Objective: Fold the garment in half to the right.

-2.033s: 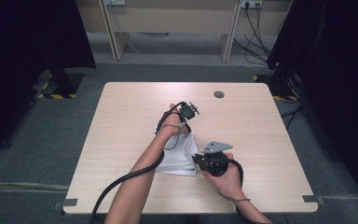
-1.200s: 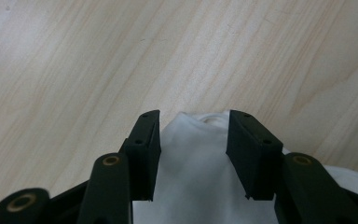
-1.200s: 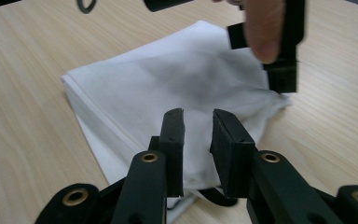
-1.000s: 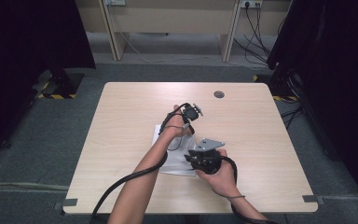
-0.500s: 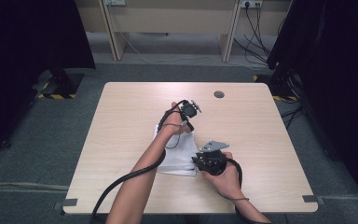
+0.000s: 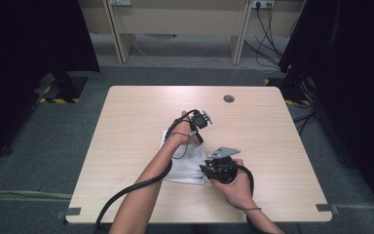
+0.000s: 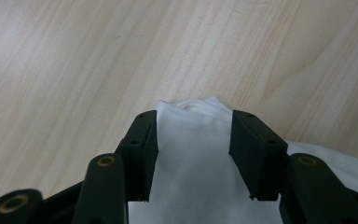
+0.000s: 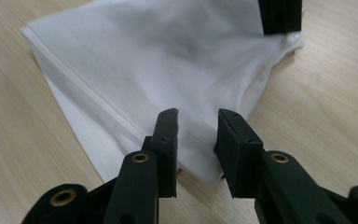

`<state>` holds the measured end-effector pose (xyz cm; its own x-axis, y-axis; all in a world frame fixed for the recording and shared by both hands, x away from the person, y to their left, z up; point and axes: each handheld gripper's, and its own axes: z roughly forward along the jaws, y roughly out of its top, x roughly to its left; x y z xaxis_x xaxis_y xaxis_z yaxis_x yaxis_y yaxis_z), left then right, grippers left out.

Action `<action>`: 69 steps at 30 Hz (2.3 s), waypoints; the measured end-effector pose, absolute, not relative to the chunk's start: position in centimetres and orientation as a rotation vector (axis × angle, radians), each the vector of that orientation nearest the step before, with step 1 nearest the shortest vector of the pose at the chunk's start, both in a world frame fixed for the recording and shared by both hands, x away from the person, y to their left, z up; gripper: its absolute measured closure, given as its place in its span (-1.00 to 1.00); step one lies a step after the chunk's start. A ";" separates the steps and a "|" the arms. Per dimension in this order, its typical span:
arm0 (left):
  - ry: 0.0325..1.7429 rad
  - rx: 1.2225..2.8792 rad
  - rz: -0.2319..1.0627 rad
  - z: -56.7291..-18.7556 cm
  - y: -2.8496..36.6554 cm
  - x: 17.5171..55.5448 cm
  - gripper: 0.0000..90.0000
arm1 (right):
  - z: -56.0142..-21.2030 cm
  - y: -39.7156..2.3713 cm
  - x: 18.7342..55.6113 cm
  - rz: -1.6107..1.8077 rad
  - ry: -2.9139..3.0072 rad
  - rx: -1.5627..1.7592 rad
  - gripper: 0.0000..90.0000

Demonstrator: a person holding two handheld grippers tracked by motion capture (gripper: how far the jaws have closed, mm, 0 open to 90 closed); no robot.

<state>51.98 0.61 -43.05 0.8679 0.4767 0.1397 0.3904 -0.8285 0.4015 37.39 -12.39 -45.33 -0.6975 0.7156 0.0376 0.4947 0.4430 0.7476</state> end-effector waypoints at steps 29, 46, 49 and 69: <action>0.640 2.632 0.405 -43.0 9.6 41.8 0.09 | -47.0 -11.9 38.0 1.079 2.432 1.071 0.44; 0.682 2.576 0.444 -44.8 10.4 41.0 0.09 | -47.1 -12.4 39.2 1.067 2.423 1.082 0.43; 0.675 2.581 0.453 -44.8 10.0 41.5 0.09 | -47.0 -12.6 39.7 1.047 2.417 1.080 0.43; 0.718 2.513 0.492 -44.4 8.9 44.5 0.07 | -46.5 -13.5 42.4 0.984 2.357 1.146 0.41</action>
